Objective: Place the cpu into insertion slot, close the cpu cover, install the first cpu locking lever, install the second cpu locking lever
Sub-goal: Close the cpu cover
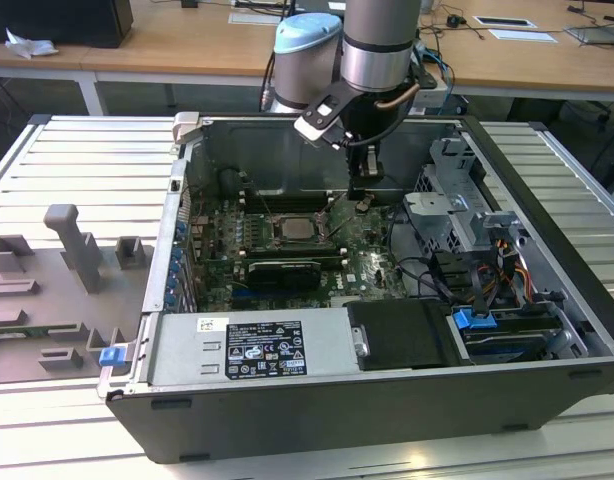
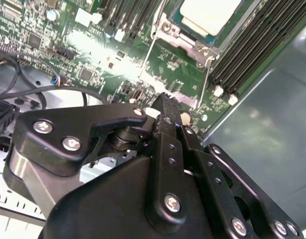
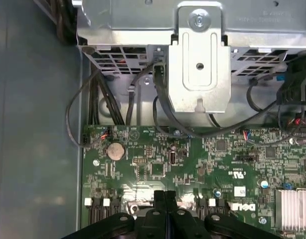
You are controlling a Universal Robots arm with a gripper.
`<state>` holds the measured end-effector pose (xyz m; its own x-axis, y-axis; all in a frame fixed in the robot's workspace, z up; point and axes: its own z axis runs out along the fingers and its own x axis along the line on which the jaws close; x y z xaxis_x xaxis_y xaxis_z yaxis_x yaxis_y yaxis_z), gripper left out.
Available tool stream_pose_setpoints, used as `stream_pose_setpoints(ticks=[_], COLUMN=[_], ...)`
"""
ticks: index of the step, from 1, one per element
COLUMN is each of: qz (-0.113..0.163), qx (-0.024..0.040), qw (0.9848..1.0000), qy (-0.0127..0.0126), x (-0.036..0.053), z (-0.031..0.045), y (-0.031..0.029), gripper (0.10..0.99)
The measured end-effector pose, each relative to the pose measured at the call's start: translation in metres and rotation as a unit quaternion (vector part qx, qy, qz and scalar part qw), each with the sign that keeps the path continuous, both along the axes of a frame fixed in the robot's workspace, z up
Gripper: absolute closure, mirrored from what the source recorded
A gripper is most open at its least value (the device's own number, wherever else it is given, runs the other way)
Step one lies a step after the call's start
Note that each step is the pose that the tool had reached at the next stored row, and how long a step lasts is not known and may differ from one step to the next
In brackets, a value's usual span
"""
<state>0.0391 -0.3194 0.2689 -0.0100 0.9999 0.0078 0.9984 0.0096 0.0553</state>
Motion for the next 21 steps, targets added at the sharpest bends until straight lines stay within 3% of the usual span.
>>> stream_pose_setpoints(ticks=[9, 14, 16, 21], qz=[0.0, 0.0, 0.0, 0.0], qx=[-0.0006, -0.0008, -0.0007, -0.0008], qw=[1.0, 1.0, 1.0, 1.0], qy=[0.0006, 0.0042, 0.0076, 0.0082], x=[0.0088, 0.012, 0.0122, 0.0063], z=[-0.0008, -0.0099, -0.0143, -0.0147], y=[0.0002, 0.0002, 0.0002, 0.0002], gripper=[0.98, 0.98, 0.98, 0.98])
